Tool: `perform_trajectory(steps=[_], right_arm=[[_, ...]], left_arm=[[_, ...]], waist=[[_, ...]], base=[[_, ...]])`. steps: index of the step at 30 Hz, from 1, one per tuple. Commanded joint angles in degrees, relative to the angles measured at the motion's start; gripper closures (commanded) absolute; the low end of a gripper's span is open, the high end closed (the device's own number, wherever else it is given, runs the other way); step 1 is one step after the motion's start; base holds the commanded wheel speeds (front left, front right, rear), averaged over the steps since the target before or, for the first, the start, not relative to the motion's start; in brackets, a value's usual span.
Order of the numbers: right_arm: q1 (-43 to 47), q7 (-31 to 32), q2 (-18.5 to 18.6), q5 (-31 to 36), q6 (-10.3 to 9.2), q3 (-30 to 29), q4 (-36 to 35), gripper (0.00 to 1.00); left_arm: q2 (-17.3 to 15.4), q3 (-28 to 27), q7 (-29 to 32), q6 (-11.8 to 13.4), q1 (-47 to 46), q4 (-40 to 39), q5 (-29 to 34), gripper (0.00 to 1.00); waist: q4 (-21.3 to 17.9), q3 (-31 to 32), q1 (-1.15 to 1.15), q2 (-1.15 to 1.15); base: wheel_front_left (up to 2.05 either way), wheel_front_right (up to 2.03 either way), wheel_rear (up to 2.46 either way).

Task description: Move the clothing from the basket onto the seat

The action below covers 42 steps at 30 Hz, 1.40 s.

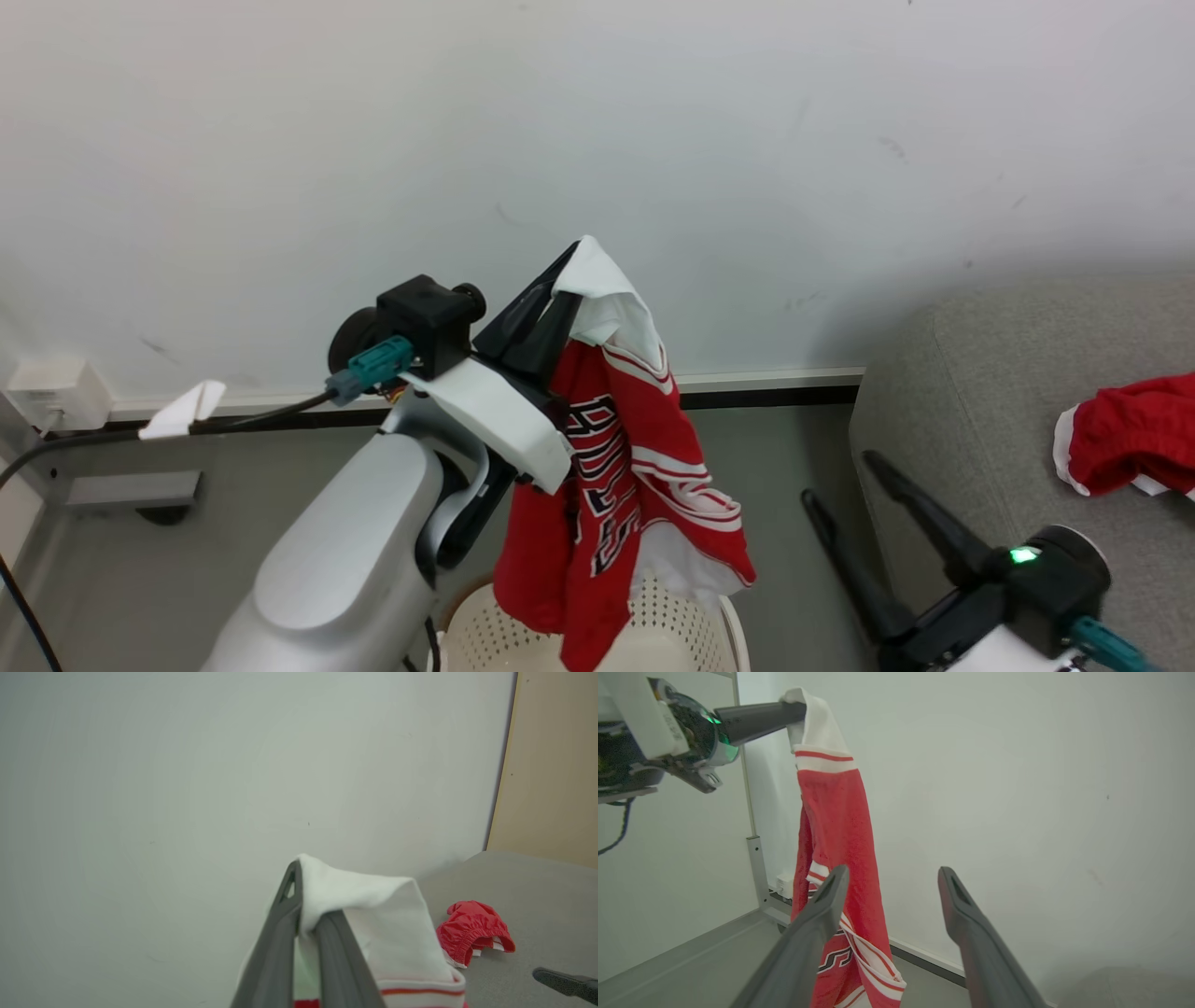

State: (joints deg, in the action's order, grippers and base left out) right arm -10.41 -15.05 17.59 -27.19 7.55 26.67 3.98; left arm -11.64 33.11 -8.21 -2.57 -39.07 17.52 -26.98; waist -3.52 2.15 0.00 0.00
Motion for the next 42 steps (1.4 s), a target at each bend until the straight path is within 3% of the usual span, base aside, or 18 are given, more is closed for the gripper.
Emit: perform_trajectory(steps=[1,7,14,24,30,31,32,33,42], right_arm=[[-2.2,0.3,2.0,0.5,-0.14,3.1,0.7,0.0],[-10.0,2.1,3.7,1.0,-0.13,14.4,7.7,0.0],[-21.3,2.5,3.3,-5.6,-0.14,27.1,19.8,0.0],[-30.3,0.0,-2.3,-10.3,-0.14,34.9,35.7,0.0],[-32.7,-0.1,-5.1,-10.9,-0.14,34.3,40.4,0.0],[-32.8,-0.1,-5.4,-10.9,-0.14,33.8,40.6,0.44],[-33.0,-0.1,-5.5,-10.8,-0.14,33.3,40.8,0.78],[-32.8,-0.1,-5.8,-10.9,-0.13,32.9,41.1,1.0],[-31.6,-0.2,-5.5,-10.6,-0.14,28.7,39.6,1.0]], left_arm=[[0.2,-0.1,0.1,0.2,-0.5,-0.2,-1.0,1.0],[1.8,0.7,0.0,-0.1,-1.9,0.2,-1.3,1.0],[3.9,2.3,0.1,-1.4,-3.3,0.7,-2.2,1.0],[6.6,7.0,1.0,-2.8,-4.3,0.3,-2.9,1.0],[7.6,9.7,1.5,-3.4,-4.7,-0.8,-3.8,1.0],[7.7,10.1,1.6,-3.4,-4.7,-1.0,-4.0,1.0],[7.8,10.4,1.7,-3.5,-4.7,-1.0,-4.2,1.0],[7.8,10.6,1.8,-3.5,-4.6,-0.9,-4.3,1.0],[6.9,10.3,1.2,-2.8,-4.0,0.2,-4.7,1.0]], waist=[[0.2,-0.1,0.0,0.0],[1.3,-0.1,0.0,0.0],[3.7,0.2,0.0,0.0],[8.2,0.2,0.0,0.0],[10.7,-0.2,0.0,0.0],[11.1,-0.2,0.0,0.0],[11.4,-0.3,0.0,0.0],[11.6,-0.3,0.0,0.0],[12.1,-0.3,0.0,0.0]], base=[[0.0,0.0,0.0],[0.0,0.0,0.0],[0.0,0.0,0.0],[0.0,0.0,0.0],[0.0,0.0,0.0],[0.0,0.0,0.0],[0.0,0.0,0.0],[0.0,0.0,0.0],[0.0,0.0,0.0]])
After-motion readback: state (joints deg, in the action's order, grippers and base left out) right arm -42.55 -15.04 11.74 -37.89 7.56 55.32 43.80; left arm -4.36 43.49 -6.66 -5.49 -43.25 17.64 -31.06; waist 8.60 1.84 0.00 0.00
